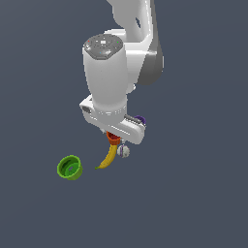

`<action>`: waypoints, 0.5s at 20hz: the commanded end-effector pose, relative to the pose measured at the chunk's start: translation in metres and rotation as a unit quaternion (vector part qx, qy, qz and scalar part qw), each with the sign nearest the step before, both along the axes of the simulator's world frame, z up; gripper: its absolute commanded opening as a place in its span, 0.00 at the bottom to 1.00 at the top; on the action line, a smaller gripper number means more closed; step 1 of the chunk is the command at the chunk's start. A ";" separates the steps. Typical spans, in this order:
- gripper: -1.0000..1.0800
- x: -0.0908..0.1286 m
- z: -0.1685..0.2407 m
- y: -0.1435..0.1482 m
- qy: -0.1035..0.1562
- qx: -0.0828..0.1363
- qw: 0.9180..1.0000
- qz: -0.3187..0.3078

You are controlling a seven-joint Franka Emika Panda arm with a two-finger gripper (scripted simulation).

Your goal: Pick up a designated object from a clutter of objects.

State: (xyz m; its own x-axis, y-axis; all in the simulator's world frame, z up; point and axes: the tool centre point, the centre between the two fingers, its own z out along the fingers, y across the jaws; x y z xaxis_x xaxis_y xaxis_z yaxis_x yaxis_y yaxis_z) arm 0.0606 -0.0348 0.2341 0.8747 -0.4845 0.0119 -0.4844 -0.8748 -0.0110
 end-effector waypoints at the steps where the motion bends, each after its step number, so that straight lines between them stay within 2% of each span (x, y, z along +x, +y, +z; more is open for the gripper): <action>1: 0.00 0.003 0.026 -0.015 0.001 0.000 1.000 0.000; 10: 0.00 0.015 0.106 -0.061 0.005 -0.001 1.000 0.000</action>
State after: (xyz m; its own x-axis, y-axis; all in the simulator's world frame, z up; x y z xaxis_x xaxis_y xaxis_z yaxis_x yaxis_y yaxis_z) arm 0.0743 -0.0891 0.3278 0.8745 -0.4851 0.0054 -0.4851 -0.8745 -0.0050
